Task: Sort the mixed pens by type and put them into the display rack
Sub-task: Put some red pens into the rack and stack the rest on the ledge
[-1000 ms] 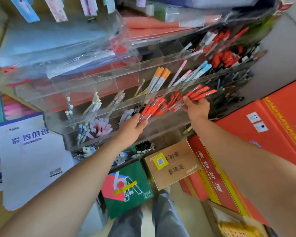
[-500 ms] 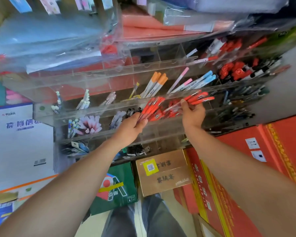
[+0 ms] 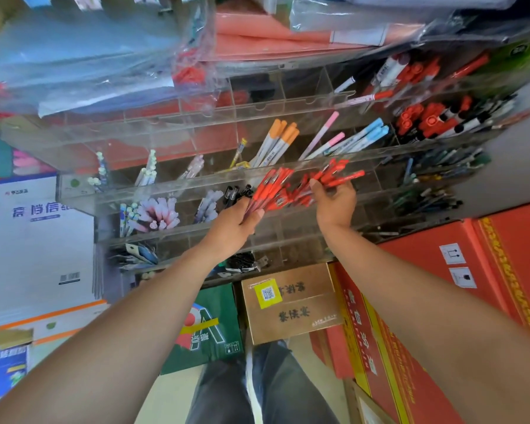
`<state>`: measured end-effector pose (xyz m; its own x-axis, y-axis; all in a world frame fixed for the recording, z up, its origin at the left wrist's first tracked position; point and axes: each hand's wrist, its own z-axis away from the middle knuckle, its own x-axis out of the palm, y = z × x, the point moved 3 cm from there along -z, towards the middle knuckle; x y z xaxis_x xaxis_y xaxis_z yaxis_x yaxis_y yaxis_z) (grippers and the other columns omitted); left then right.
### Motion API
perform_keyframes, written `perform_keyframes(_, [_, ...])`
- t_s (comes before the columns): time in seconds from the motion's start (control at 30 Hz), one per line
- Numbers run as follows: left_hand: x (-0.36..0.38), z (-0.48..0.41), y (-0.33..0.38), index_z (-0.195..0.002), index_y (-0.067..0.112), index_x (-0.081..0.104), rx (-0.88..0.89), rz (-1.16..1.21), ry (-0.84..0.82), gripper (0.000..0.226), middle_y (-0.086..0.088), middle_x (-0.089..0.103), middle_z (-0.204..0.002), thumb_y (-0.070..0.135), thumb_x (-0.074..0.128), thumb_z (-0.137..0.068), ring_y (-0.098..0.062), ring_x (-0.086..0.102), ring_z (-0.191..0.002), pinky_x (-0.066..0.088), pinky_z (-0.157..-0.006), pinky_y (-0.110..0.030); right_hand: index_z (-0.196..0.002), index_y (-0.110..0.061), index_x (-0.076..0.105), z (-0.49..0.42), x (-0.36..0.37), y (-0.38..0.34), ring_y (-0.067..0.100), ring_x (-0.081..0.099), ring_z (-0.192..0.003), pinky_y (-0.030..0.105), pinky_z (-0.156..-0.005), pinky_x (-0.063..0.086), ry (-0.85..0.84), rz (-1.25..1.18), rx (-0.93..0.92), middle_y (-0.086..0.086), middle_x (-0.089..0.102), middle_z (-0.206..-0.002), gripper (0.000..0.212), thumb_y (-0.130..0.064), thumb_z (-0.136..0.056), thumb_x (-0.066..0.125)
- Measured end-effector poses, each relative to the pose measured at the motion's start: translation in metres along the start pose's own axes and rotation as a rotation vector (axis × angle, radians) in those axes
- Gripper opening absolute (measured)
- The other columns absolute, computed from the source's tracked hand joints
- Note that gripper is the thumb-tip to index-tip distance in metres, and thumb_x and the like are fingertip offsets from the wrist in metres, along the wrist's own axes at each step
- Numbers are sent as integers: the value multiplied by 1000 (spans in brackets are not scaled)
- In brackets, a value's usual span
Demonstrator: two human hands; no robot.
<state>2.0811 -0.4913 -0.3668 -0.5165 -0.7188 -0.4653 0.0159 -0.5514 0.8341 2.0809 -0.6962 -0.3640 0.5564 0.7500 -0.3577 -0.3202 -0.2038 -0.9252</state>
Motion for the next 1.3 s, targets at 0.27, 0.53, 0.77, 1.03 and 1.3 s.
perform_keyframes(0.27, [1,-2,1,-95,17,48,19,-6,2,18,6,50,-66,33,42,-101,-4,49,-54,41,-63,-30,-79,-17,68,-4,3,5,19,71,-80,42,-82,57,-11,-86,75,6,73,-84,8,-20,-80,76])
perform_keyframes(0.53, [2,-4,-3,-102,15,49,20,-31,-9,22,7,51,-65,35,41,-101,-1,48,-53,39,-62,-27,-75,-19,70,-12,7,21,22,72,-81,50,-82,56,-69,-20,91,8,74,-84,9,-23,-76,78])
perform_keyframes(0.77, [3,-3,-6,-109,12,50,25,-29,-22,25,6,50,-66,34,40,-101,-4,48,-55,42,-62,-30,-90,-5,71,-5,16,22,20,69,-83,38,-85,54,-25,188,49,7,72,-90,30,-26,-72,81])
perform_keyframes(1.03, [3,-2,-8,-108,10,50,13,-21,-16,26,6,51,-66,33,41,-101,-5,49,-56,41,-63,-30,-85,-13,69,-4,13,24,20,70,-72,46,-76,57,-47,193,42,-4,71,-74,33,-40,-68,79])
perform_keyframes(1.3, [6,-2,-1,-111,11,50,9,-32,-17,26,6,51,-67,33,40,-101,-5,49,-56,44,-62,-30,-99,-11,61,-1,1,9,18,66,-70,44,-74,55,-26,218,-125,-12,59,-70,24,-22,-82,74])
